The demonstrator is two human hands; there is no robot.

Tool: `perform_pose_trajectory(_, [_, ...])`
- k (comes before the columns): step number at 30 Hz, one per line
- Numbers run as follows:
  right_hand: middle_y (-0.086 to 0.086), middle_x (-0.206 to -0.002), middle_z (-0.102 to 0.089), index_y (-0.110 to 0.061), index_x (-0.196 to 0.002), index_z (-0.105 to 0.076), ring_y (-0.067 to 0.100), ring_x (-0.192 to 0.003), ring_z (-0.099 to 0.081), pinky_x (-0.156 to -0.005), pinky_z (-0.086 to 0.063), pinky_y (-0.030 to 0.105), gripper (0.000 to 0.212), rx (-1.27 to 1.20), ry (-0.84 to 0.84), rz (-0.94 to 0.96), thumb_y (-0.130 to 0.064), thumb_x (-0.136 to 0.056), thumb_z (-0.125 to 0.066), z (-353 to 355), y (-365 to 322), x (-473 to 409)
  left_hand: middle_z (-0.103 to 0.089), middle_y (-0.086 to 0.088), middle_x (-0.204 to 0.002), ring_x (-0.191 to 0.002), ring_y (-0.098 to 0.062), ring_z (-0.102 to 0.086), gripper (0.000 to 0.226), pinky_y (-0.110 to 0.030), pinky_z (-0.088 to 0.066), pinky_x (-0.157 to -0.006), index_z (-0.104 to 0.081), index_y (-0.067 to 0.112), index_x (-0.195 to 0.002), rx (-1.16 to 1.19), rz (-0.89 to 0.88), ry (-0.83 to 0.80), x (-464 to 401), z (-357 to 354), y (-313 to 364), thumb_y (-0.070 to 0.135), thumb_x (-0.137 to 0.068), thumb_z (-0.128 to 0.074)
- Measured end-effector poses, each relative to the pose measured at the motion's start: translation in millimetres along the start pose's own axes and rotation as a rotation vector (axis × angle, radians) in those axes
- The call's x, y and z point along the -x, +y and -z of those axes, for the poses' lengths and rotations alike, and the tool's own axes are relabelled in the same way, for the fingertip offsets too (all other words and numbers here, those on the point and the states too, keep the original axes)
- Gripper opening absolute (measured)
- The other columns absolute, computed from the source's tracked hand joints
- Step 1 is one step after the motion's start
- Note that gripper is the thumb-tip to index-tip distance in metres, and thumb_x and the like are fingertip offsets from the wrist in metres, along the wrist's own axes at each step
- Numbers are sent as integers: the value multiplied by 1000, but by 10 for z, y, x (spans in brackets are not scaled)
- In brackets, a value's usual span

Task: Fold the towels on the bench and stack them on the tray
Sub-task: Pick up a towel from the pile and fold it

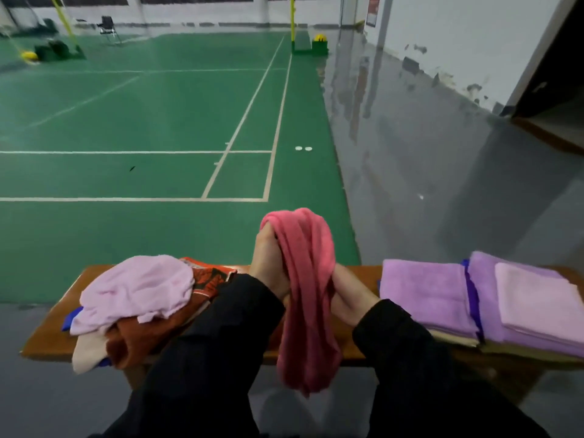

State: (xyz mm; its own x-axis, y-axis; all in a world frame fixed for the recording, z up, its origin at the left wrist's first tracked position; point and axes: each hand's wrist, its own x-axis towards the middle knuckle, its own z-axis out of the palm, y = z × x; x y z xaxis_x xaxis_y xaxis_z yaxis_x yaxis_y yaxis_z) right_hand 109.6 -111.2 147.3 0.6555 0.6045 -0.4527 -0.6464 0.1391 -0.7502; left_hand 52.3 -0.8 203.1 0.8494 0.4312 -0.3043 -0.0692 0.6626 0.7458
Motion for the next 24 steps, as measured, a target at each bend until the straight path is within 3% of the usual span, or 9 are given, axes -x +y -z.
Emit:
perform_pose_trajectory(2, [27, -142, -57, 0, -135, -62, 43, -128, -58, -109, -47, 54, 42, 91, 11, 57, -26, -109, -41, -4, 45, 57, -66, -13, -95, -83, -24, -64, 31, -36, -57, -79, -62, 12, -94, -41, 12, -5, -16, 19, 14, 32, -104, -42])
perform_pose_trajectory(6, [10, -108, -78, -14, -96, -84, 20, -97, -75, -80, -61, 34, 70, -88, -118, 65, -50, -109, -26, 78, -28, 206, -72, -20, -87, -70, -26, -72, 48, -31, -60, -62, -69, -4, -92, -114, 28, -46, -61, 176, 27, 30, -104, -37])
perform_pose_trajectory(9, [17, -133, -67, -7, -132, -67, 28, -121, -65, -105, -50, 46, 78, -157, -81, 156, -67, -104, -26, 132, -142, 222, -70, -14, -96, -81, -18, -70, 43, -27, -54, -79, -67, 4, -98, -86, 12, -95, -35, 310, 143, 43, -95, -48])
perform_pose_trajectory(12, [20, -147, -56, -6, -145, -56, 34, -136, -53, -115, -40, 49, 90, -291, -134, 152, -76, -98, -24, 184, -206, 287, -63, -6, -82, -72, -19, -64, 34, -26, -54, -69, -65, 11, -85, 78, 96, -147, 14, 471, 111, 40, -95, -50])
perform_pose_trajectory(14, [17, -137, -65, -7, -130, -70, 34, -127, -61, -111, -44, 46, 85, -348, -145, 198, -74, -94, -33, 173, -258, 353, -70, -11, -85, -77, -27, -70, 54, -34, -59, -74, -70, 10, -88, 261, 155, -190, 111, 541, -27, 53, -102, -40])
perform_pose_trajectory(16, [16, -126, -70, -9, -116, -77, 32, -118, -65, -108, -46, 47, 71, -361, -171, 288, -68, -89, -48, 134, -260, 413, -71, -17, -108, -101, -33, -69, 78, -47, -52, -97, -73, 8, -104, 333, 198, -248, 261, 589, -207, 76, -95, -34])
perform_pose_trajectory(18, [17, -128, -66, -5, -125, -70, 31, -119, -64, -109, -47, 45, 56, -280, -208, 268, -50, -96, -57, 134, -229, 425, -65, -21, -127, -118, -36, -63, 94, -50, -40, -109, -69, 3, -123, 289, 253, -323, 319, 663, -329, 83, -90, -33])
perform_pose_trajectory(21, [20, -130, -64, 5, -134, -60, 30, -119, -63, -113, -44, 43, 51, -63, -240, 127, -33, -101, -56, 170, -217, 454, -54, -24, -141, -131, -36, -51, 79, -49, -31, -118, -47, -1, -147, 200, 289, -464, 279, 654, -350, 62, -99, -42])
perform_pose_trajectory(24, [21, -119, -71, 5, -120, -69, 28, -111, -68, -105, -53, 39, 46, 285, -131, 235, -36, -103, -56, 93, -316, 562, -56, -19, -139, -130, -32, -53, 55, -45, -34, -119, -51, 2, -145, 131, 297, -432, 190, 621, -366, 33, -100, -55])
